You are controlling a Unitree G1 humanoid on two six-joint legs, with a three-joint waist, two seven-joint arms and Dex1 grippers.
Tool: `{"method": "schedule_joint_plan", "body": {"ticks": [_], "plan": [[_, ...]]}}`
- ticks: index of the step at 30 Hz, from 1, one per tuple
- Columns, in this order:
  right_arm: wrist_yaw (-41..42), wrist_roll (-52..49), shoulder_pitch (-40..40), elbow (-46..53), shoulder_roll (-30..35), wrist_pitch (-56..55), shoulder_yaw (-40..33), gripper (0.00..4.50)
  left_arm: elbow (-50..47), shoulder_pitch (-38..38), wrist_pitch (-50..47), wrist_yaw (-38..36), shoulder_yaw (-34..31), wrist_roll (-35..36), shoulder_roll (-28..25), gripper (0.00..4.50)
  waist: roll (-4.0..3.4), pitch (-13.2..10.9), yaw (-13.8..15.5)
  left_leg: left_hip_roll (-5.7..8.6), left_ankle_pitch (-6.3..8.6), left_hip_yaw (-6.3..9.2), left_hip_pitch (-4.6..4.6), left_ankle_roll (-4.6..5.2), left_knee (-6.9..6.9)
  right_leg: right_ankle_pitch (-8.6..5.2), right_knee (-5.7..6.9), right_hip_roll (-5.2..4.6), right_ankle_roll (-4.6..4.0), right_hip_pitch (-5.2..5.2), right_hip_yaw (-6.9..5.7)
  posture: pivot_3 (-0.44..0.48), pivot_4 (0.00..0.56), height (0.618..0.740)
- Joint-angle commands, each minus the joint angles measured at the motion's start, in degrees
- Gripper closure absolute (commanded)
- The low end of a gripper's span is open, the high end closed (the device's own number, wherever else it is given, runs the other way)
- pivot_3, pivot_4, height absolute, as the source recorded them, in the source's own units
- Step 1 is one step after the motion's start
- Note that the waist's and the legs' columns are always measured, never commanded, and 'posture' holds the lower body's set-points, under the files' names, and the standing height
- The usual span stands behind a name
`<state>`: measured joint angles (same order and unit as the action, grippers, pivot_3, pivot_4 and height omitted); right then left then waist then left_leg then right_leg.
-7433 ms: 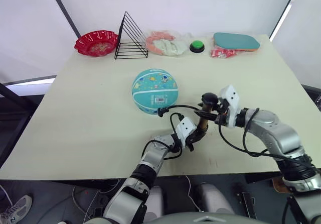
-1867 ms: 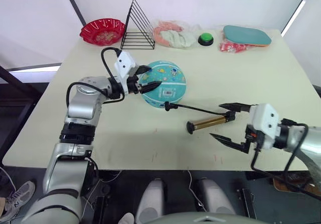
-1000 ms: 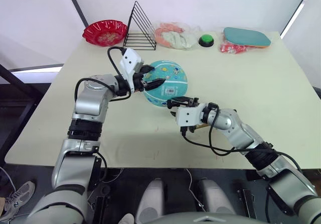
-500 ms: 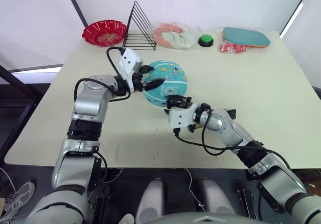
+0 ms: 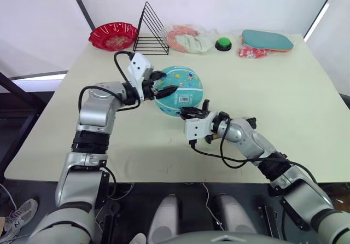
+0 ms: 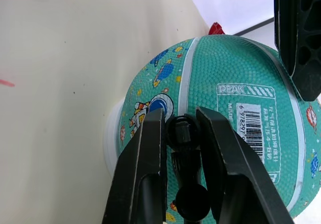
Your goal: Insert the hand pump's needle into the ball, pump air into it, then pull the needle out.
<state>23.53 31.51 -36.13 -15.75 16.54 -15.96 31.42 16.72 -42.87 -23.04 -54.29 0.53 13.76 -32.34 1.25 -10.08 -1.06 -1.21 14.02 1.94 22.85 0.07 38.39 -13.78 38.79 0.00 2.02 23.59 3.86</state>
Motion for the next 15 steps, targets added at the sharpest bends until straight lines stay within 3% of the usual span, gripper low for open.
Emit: {"method": "schedule_joint_plan", "body": {"ticks": [1, 15], "plan": [[1.1, -1.8, -1.1, 4.3, 0.4, 0.3, -2.9, 4.09, 0.2, -1.1, 0.4, -0.9, -0.4, 0.4, -0.7, 0.81, 0.0, 0.0, 0.0, 0.0, 0.0, 0.01, 0.02, 0.0, -0.01, 0.0, 0.0, 0.0, 0.0, 0.02, 0.0, 0.0, 0.15, 0.74], [4.6, -7.1, -2.5, 7.0, -1.9, 4.5, -6.2, 4.09, 2.9, -3.0, 2.2, -1.2, 0.1, -0.4, -0.4, 0.81, 0.01, 0.0, -0.2, 0.0, 0.0, 0.02, 0.06, 0.0, -0.08, -0.01, -0.03, 0.01, -0.01, 0.06, -0.01, 0.0, 0.15, 0.74]]}}
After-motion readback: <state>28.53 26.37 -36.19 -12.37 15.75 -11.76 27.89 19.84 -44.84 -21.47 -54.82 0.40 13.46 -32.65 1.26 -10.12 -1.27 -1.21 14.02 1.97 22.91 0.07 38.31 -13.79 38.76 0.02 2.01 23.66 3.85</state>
